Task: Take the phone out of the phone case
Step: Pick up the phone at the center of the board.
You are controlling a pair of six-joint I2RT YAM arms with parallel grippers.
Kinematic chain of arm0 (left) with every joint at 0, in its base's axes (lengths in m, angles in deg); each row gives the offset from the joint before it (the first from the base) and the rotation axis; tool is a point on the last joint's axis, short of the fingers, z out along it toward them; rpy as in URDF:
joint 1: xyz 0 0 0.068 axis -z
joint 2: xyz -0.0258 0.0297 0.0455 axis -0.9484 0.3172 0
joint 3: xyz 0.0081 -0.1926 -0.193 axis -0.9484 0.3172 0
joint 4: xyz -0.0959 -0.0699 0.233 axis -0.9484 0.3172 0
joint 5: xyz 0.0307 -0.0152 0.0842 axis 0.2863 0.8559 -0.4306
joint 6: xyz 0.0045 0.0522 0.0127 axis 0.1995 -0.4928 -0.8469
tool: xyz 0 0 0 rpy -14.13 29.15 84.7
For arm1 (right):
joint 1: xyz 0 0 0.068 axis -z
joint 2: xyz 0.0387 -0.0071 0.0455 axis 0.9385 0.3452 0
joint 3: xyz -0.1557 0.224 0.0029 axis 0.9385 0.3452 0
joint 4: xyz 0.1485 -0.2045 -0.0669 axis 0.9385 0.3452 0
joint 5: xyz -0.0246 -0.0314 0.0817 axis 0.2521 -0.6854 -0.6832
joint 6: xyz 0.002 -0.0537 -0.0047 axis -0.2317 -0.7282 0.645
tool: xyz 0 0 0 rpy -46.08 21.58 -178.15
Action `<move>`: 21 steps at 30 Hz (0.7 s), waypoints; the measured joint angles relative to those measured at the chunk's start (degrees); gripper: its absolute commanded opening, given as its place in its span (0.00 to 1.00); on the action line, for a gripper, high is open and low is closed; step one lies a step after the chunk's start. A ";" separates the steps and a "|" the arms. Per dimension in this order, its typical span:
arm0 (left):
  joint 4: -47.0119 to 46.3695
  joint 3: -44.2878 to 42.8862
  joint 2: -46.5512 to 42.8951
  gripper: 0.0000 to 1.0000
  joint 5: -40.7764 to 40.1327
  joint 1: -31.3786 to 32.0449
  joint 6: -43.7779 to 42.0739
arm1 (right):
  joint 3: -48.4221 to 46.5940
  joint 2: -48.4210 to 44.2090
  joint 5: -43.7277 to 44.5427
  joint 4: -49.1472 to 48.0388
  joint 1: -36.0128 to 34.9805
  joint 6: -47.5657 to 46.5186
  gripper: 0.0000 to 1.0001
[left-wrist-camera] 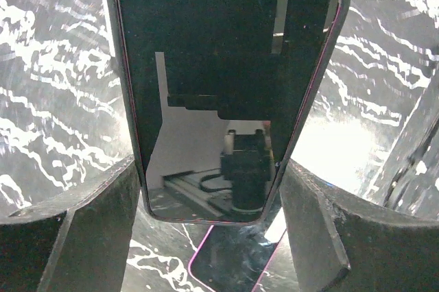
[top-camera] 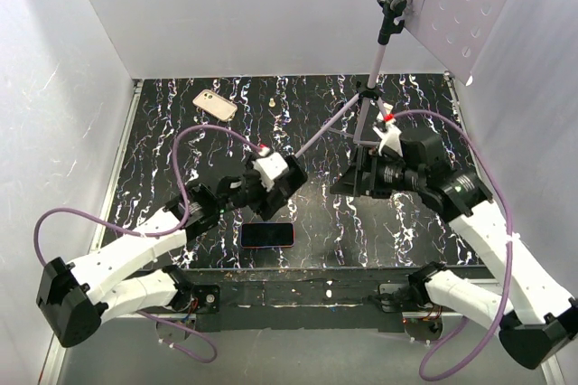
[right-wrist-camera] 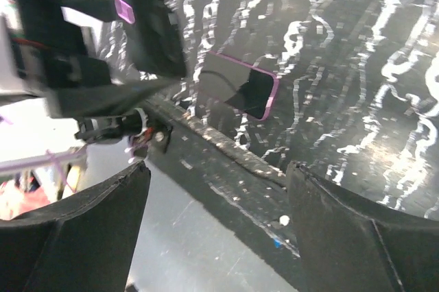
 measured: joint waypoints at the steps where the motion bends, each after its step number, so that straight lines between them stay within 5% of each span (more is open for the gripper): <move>1: -0.04 -0.11 0.28 0.00 0.22 1.53 -2.91 | -1.88 1.62 -1.86 -0.02 0.04 -0.46 0.83; 13: 4.39 -6.14 7.30 0.00 0.66 7.45 -19.93 | -7.19 16.06 -11.19 -5.22 -2.36 -0.70 0.59; 16: 6.25 -7.78 8.41 0.00 0.98 9.16 -21.46 | -6.60 19.71 -11.21 -8.22 -4.52 0.61 0.44; 18: 7.04 -8.35 8.85 0.00 1.14 9.97 -22.08 | -5.25 21.16 -11.04 -10.51 -5.73 -0.61 0.23; 19: 7.41 -8.55 8.90 0.04 1.27 10.21 -22.32 | -4.31 21.59 -10.95 -11.76 -6.16 0.17 0.02; 21: 8.81 -8.81 8.87 0.53 1.36 10.56 -22.36 | -2.14 21.84 -10.86 -13.73 -6.71 1.57 0.01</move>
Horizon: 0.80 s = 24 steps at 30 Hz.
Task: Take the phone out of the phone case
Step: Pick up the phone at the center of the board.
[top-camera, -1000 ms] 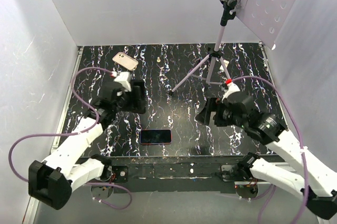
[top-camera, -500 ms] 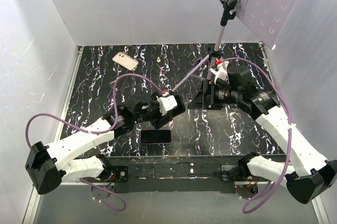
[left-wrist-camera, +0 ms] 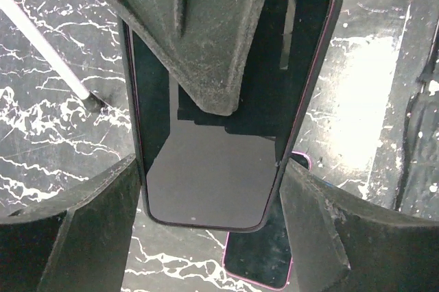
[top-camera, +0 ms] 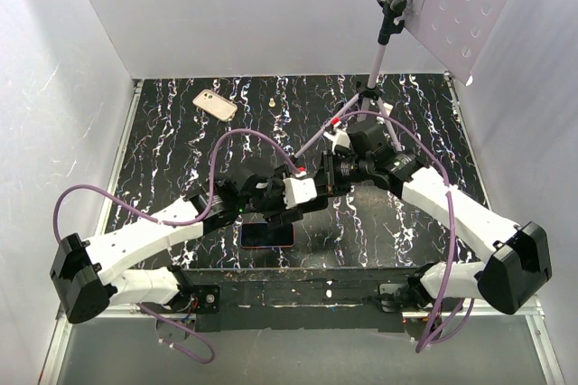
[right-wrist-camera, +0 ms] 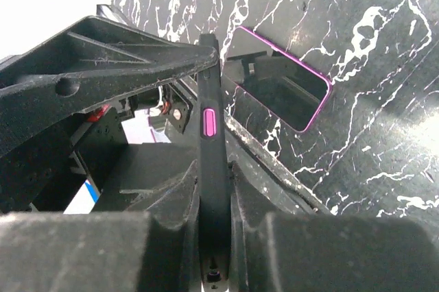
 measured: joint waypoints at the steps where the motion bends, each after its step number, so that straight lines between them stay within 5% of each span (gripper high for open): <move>1: 0.52 0.00 0.02 0.75 0.17 0.00 0.35 | 0.87 -0.09 -0.07 -0.87 0.00 0.17 0.01; 2: 0.76 0.00 0.04 0.93 -0.31 0.00 0.79 | 1.70 -0.33 0.09 -2.21 -0.11 0.68 0.01; 3: 0.81 0.02 -0.02 0.98 -1.07 0.04 1.40 | 2.47 -0.76 0.13 -3.32 -0.13 1.27 0.01; 11: -7.96 1.88 -8.50 0.98 -9.81 -0.94 21.51 | 16.11 -16.79 4.76 -12.92 5.57 11.06 0.01; 15: -4.92 -0.85 -10.88 0.98 -19.50 -3.30 44.37 | 24.35 -24.52 6.08 -21.59 8.13 17.35 0.01; 19: -8.02 3.58 -13.81 0.97 -16.83 -10.88 67.06 | 31.93 -30.58 7.50 -30.58 8.57 24.74 0.01; 24: -21.70 17.11 -16.35 0.78 -10.40 -14.71 90.23 | 36.63 -33.77 9.60 -40.61 8.57 32.20 0.01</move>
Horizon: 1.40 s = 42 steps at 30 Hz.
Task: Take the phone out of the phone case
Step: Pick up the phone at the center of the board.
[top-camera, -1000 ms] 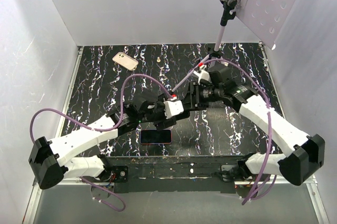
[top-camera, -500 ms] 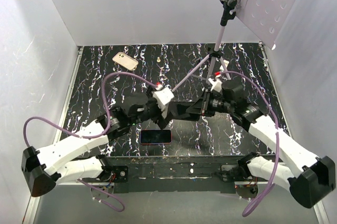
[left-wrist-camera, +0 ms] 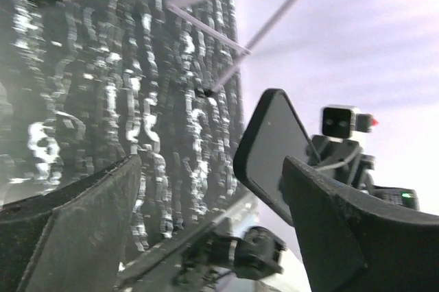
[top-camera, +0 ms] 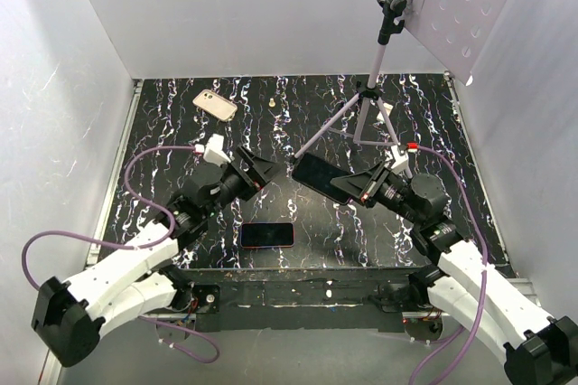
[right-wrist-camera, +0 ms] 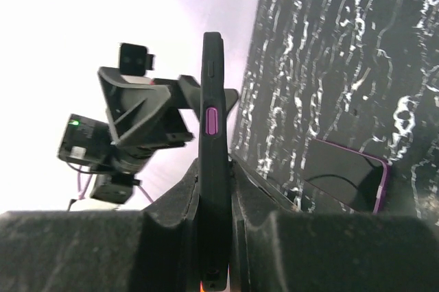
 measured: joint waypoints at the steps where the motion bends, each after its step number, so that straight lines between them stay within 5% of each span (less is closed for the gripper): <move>1: -2.40 0.68 1.18 0.74 1.57 0.00 2.49 | 0.48 -0.33 0.26 -1.55 0.00 1.18 0.01; 8: -27.41 4.02 8.04 0.56 9.81 1.07 12.57 | 2.32 -0.11 0.90 -9.68 0.00 6.43 0.01; 16: -39.39 4.87 12.83 0.38 12.57 2.78 15.41 | 3.39 -0.52 1.07 -14.47 0.02 8.81 0.01; 21: -43.89 4.46 17.11 0.00 15.37 2.99 15.58 | 3.41 -1.51 0.63 -13.88 0.04 8.72 0.01; 26: -46.25 2.89 19.67 0.00 19.82 1.29 14.45 | 0.85 -2.58 -1.36 -7.72 0.63 2.60 0.57; 28: -43.74 -0.66 20.44 0.00 26.08 -1.18 10.08 | -5.11 -2.38 -3.87 5.01 0.46 -6.12 0.72; 30: -40.54 -4.76 21.51 0.00 33.22 -3.78 5.18 | -12.33 -1.49 -5.75 16.79 0.26 -15.37 0.76; 37: -16.02 -23.78 27.74 0.00 60.30 -7.23 -18.51 | -33.09 7.37 -14.56 49.18 0.20 -42.42 0.68; 42: 3.45 -28.52 31.76 0.00 69.94 -6.99 -33.42 | -46.73 18.99 -22.21 61.70 0.20 -55.41 0.59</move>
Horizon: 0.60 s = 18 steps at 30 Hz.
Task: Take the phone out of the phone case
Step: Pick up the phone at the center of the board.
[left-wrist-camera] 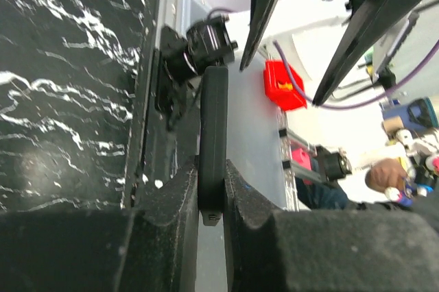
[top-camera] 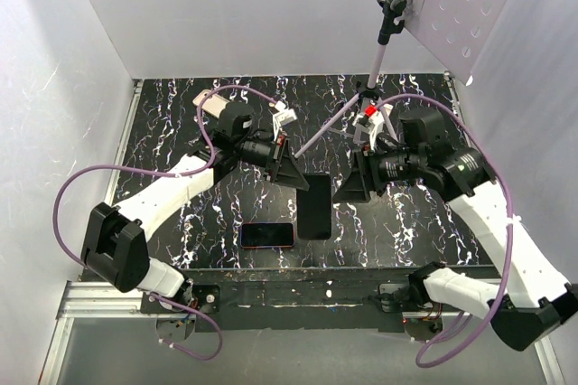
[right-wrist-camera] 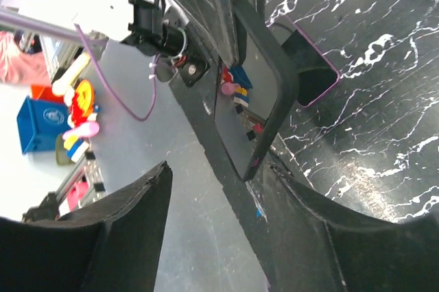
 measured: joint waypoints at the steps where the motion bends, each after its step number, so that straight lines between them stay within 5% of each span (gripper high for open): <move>1: 2.64 -0.11 0.31 0.00 1.16 0.11 -1.95 | -1.60 1.66 -1.07 1.33 0.00 -1.68 0.57; 12: 11.39 -2.43 0.39 0.00 5.97 3.67 -9.33 | -5.05 12.96 -9.84 6.49 -0.24 -8.55 0.50; 18: 12.11 -4.76 0.81 0.00 6.56 3.74 -9.77 | -5.07 14.78 -12.11 5.75 -3.32 -8.61 0.36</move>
